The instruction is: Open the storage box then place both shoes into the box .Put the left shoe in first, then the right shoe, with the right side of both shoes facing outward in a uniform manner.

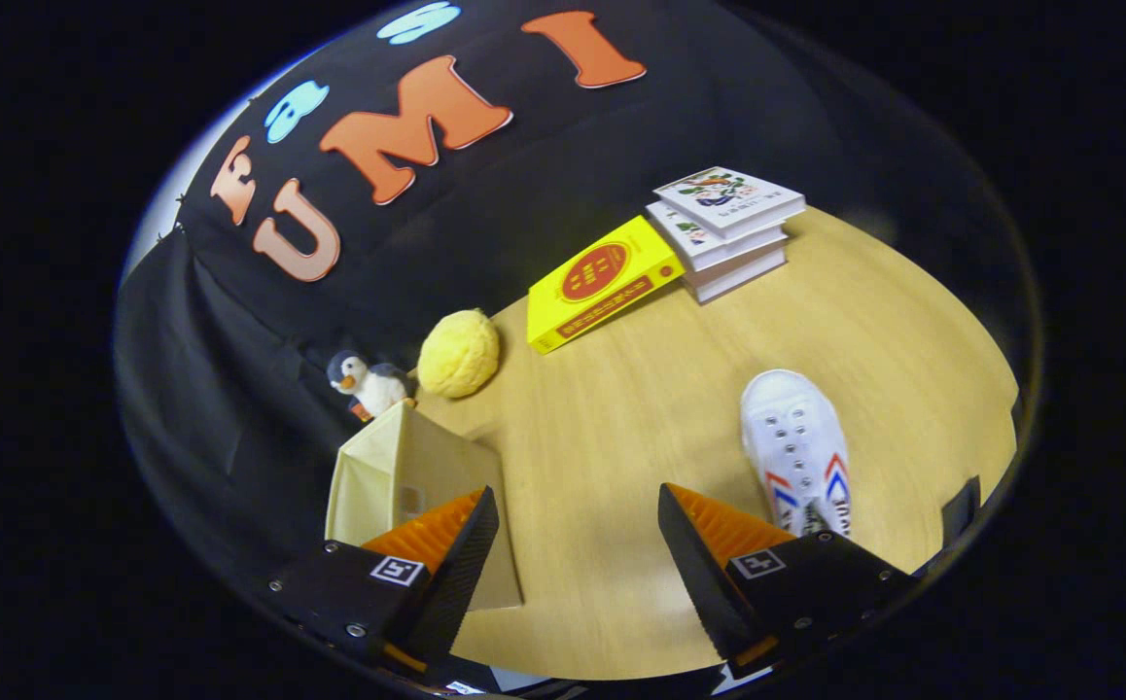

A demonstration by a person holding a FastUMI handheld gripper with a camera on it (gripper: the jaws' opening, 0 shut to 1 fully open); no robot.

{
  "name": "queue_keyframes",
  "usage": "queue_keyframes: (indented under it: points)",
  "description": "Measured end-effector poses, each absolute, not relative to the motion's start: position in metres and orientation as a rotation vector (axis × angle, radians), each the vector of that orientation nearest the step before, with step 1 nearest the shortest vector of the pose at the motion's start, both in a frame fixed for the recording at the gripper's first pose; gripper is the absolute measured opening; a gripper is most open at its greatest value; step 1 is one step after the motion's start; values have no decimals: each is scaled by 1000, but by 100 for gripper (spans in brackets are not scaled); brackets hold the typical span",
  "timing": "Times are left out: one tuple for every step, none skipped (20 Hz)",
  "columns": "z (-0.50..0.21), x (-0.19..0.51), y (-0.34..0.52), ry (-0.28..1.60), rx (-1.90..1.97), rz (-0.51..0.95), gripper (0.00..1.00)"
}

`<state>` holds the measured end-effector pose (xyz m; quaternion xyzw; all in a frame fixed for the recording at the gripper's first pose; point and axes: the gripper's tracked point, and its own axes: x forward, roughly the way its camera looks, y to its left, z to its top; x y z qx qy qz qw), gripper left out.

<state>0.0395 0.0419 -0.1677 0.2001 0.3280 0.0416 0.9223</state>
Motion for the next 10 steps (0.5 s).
queue_keyframes:
  points:
    - [-171, 41, 24, 677, 411, 61, 98]
    - [-174, 39, 7, 683, 412, 39, 98]
    - [-178, 35, -7, 692, 413, 21, 99]
    - [-183, 34, -23, 704, 410, 6, 99]
    - [-190, 33, -36, 718, 402, -11, 99]
    - [-197, 31, -51, 736, 390, -33, 99]
    - [-205, 30, -62, 753, 378, -46, 99]
    - [-214, 32, -73, 767, 367, -54, 98]
    - [-223, 30, -81, 786, 355, -62, 98]
    - [-232, 28, -89, 806, 338, -66, 99]
